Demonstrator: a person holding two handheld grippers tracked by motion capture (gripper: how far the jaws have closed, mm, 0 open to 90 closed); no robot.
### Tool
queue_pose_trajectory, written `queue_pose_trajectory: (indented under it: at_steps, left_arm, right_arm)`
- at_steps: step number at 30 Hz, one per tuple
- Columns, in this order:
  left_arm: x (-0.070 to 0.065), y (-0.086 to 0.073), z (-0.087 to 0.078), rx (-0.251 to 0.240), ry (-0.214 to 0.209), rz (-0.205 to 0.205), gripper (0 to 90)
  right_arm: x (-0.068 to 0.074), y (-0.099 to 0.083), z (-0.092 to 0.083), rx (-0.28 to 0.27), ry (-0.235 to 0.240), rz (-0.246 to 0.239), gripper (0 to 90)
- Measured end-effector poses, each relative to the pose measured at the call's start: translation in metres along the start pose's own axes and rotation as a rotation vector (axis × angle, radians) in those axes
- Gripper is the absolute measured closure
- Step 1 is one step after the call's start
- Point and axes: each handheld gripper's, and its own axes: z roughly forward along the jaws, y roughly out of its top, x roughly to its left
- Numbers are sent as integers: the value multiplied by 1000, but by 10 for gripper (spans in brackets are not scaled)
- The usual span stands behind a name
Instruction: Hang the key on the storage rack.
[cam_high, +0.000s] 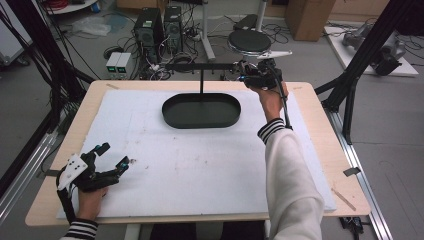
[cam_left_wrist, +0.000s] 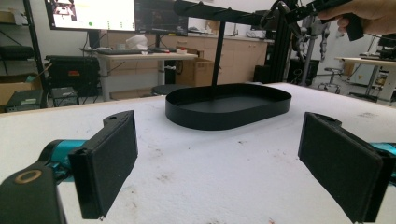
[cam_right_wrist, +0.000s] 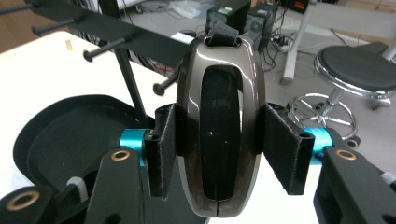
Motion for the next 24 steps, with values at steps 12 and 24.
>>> queue_pose_trajectory:
  at_steps: [12,24]
  left_arm:
    - [0,0,-1,0,-1,4,123]
    - [0,0,-1,1,-2,6,123]
  right_arm:
    - [-4,-6,1,48,-5,2,479]
    - [-5,-21,5,65,-13,11,480]
